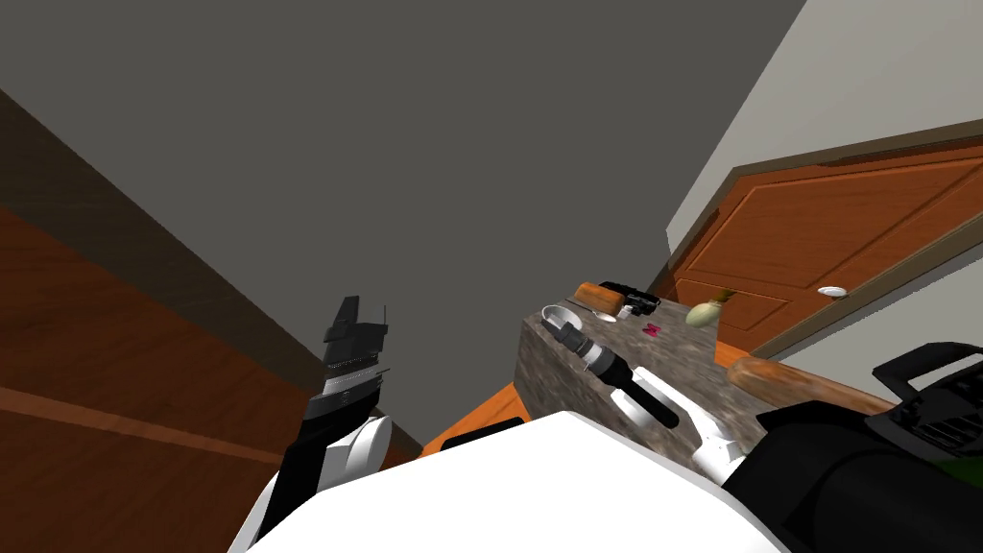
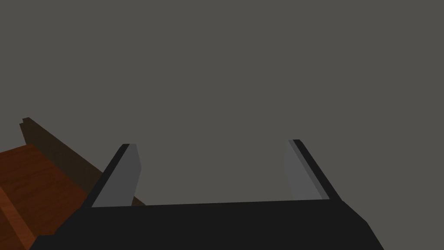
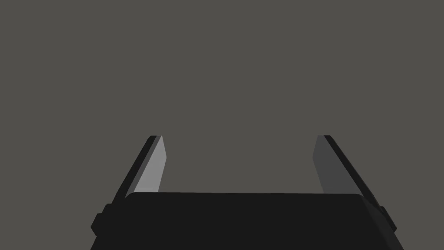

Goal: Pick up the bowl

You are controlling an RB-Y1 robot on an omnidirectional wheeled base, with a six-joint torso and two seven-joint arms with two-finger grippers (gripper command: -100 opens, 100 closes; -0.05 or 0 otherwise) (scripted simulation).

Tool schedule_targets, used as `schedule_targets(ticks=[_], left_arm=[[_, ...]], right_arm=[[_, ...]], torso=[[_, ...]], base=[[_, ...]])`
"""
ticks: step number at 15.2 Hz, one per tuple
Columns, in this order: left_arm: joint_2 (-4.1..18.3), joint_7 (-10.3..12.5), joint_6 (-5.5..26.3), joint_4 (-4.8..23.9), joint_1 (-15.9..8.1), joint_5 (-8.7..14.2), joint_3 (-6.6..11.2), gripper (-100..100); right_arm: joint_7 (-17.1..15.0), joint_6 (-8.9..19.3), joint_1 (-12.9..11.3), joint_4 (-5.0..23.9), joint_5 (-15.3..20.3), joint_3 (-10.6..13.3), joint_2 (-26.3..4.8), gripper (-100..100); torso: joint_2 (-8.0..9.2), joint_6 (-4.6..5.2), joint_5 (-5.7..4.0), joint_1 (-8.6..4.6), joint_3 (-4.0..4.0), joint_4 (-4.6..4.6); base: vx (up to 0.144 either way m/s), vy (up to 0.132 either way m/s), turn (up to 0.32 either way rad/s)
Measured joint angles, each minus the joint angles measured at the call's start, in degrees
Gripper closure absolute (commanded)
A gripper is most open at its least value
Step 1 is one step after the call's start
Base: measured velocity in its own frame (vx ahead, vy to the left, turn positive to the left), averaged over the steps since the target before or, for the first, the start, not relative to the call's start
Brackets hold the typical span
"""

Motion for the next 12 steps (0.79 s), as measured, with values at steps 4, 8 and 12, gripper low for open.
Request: schedule_targets(ticks=[4,8,12], left_arm=[[0.0,0.0,0.0,0.0,0.0,0.0,0.0,0],[0.0,0.0,0.0,0.0,0.0,0.0,0.0,0],[0.0,0.0,0.0,0.0,0.0,0.0,0.0,0]], right_arm=[[0.92,0.12,0.78,2.72,1.48,0.33,-4.42,-100],[1.89,0.3,1.47,6.06,2.98,0.56,-9.42,-100],[2.83,0.59,1.7,9.36,4.46,1.1,-14.02,-100]], torso=[[-0.01,-0.01,0.0,-0.01,0.0,0.0],[-0.04,0.0,0.0,0.0,-0.02,-0.01],[-0.03,-0.02,-0.01,-0.02,-0.02,-0.01]], base=[[0.005,0.03,0.072],[0.013,0.034,0.089],[0.01,0.026,0.083]])
